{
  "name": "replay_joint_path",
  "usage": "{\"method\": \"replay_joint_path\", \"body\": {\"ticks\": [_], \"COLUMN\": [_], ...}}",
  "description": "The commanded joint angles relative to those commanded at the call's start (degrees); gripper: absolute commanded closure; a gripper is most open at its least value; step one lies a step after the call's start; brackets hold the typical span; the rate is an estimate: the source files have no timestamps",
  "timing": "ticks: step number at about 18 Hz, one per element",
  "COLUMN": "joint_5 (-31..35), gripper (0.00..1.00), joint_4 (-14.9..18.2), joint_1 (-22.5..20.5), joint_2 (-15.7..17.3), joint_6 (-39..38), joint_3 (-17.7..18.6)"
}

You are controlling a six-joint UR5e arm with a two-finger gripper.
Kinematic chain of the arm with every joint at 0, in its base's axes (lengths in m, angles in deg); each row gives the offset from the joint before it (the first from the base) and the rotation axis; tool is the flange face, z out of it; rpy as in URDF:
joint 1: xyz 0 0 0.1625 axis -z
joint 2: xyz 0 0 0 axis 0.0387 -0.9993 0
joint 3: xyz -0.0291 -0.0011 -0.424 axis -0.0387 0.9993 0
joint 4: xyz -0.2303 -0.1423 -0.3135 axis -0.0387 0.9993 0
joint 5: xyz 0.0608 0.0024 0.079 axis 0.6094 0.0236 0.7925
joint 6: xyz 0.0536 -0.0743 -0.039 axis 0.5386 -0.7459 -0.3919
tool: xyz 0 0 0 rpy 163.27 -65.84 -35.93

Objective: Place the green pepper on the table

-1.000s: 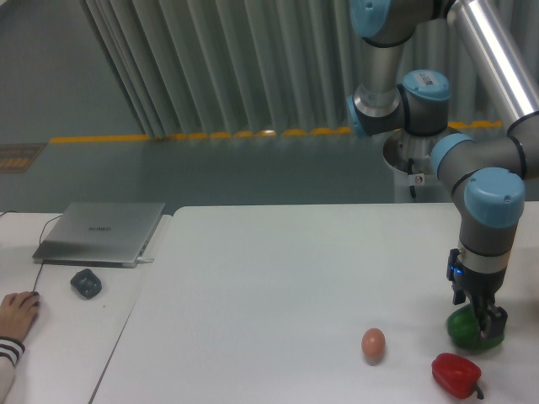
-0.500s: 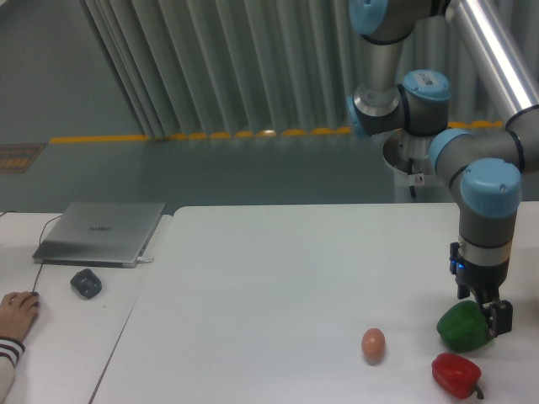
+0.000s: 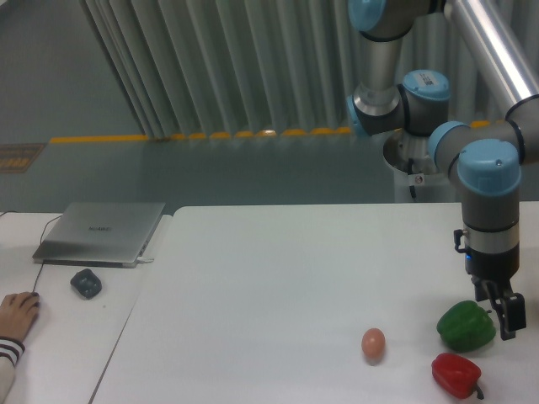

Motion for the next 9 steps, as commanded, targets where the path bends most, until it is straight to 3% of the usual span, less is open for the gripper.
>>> {"method": "replay_joint_path", "body": {"ticks": [9], "joint_5": [0.00], "gripper": [0.00], "joint_4": [-0.09], "joint_1": [-0.09], "joint_2": [0.35], "joint_6": [0.09], "joint_3": [0.09]}}
